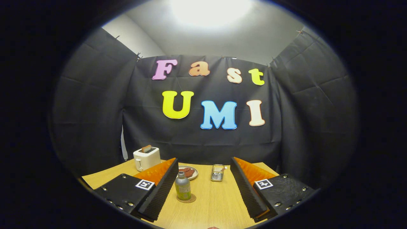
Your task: Take the bottle from table, then pour the juice into the cup, finally place the bottle on the coaster
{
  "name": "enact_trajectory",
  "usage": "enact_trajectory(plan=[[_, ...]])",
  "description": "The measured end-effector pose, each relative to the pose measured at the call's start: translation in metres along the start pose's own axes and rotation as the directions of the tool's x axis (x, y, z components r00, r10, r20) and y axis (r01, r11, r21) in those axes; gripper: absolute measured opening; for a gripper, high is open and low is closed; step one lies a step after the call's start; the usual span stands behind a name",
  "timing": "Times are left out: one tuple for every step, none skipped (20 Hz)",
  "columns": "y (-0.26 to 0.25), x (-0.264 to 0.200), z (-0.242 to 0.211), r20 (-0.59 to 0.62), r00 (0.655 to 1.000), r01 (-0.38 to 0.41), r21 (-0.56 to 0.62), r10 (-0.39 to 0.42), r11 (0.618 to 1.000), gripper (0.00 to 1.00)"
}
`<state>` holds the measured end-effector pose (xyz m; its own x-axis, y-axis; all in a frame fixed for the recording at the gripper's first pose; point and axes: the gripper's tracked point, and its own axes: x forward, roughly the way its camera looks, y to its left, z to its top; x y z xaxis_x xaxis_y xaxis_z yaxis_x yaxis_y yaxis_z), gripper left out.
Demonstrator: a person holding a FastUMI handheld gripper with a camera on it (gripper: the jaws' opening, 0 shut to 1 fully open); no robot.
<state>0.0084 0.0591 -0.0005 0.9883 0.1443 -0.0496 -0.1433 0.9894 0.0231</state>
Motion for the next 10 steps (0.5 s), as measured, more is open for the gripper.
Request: enact_trajectory(plan=[[-0.0012, -0.0001, 0.0019, 0.006, 1.000, 0.000, -0.002, 0.000, 1.000, 0.99], [-0.0015, -0.0001, 0.0030, 0.005, 1.000, -0.004, -0.007, 0.004, 1.000, 0.99], [-0.0022, 0.0010, 0.0037, 0.006, 1.000, -0.007, -0.013, 0.008, 1.000, 0.99], [-0.0014, 0.0007, 0.0044, 0.009, 1.000, -0.012, -0.019, 0.012, 1.000, 0.99], [-0.0015, 0.0001, 0.0063, 0.015, 1.000, -0.013, -0.023, 0.013, 1.000, 0.99], [-0.0004, -0.0002, 0.0067, 0.018, 1.000, -0.018, -0.024, 0.018, 1.000, 0.99], [-0.0001, -0.0002, 0.0079, 0.021, 0.999, -0.024, -0.021, 0.024, 1.000, 0.99], [0.0003, -0.0002, 0.0091, 0.025, 0.999, -0.028, -0.020, 0.028, 0.999, 0.99], [-0.0003, 0.0005, 0.0084, 0.026, 0.999, -0.029, -0.024, 0.029, 0.999, 0.99], [-0.0002, 0.0009, 0.0074, 0.023, 0.999, -0.030, -0.027, 0.031, 0.999, 0.99]])
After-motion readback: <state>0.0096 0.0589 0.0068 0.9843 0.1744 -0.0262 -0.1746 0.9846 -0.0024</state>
